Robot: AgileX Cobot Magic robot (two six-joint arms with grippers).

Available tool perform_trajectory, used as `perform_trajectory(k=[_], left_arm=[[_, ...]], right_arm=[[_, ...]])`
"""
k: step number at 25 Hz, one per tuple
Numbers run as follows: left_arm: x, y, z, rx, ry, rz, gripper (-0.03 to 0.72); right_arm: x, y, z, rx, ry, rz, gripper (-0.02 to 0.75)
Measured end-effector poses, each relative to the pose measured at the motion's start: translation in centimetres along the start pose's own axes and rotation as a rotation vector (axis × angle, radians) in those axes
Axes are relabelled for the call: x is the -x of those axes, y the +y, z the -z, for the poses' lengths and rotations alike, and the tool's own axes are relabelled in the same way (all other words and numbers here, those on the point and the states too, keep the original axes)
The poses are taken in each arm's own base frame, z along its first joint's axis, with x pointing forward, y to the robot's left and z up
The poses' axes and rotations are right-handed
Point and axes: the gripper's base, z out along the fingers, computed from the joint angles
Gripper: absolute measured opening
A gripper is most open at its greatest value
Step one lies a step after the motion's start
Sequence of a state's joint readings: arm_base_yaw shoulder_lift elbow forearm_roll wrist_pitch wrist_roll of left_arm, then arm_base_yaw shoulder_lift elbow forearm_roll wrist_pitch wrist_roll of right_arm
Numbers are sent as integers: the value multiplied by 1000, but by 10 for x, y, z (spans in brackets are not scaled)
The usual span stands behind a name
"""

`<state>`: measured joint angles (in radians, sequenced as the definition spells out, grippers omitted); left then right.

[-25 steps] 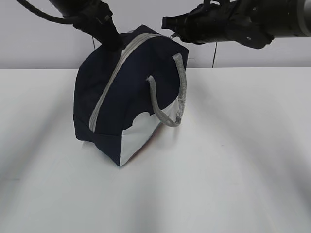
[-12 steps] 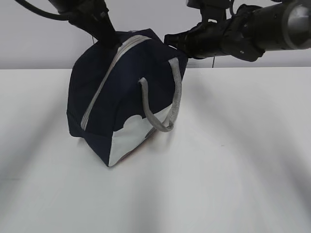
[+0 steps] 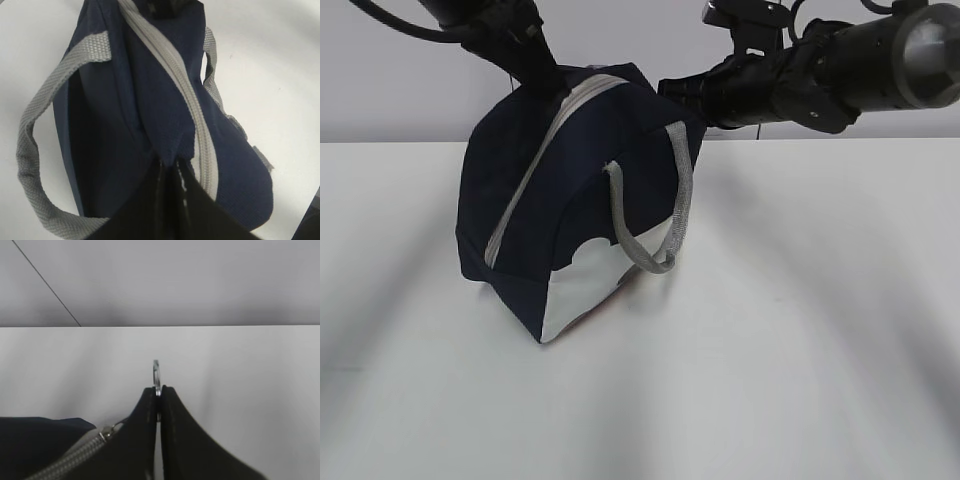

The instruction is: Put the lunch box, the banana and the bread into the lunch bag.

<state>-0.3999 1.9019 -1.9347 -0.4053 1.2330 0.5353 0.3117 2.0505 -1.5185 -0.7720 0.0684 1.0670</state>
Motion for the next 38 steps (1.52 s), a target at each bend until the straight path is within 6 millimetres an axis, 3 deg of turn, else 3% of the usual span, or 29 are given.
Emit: perform_trajectory(k=[12, 25, 30, 38], left_arm=[[0, 0, 0, -1, 2, 0, -7], [-2, 0, -2, -11, 20, 2, -7], [-4, 6, -18, -23, 49, 15, -7], [-9, 17, -48, -41, 101, 70, -7]], right_arm=[[0, -1, 0, 0, -1, 1, 22], [1, 3, 2, -7, -6, 148, 350], [17, 4, 16, -46, -46, 299, 368], [33, -11, 41, -306, -18, 429, 368]])
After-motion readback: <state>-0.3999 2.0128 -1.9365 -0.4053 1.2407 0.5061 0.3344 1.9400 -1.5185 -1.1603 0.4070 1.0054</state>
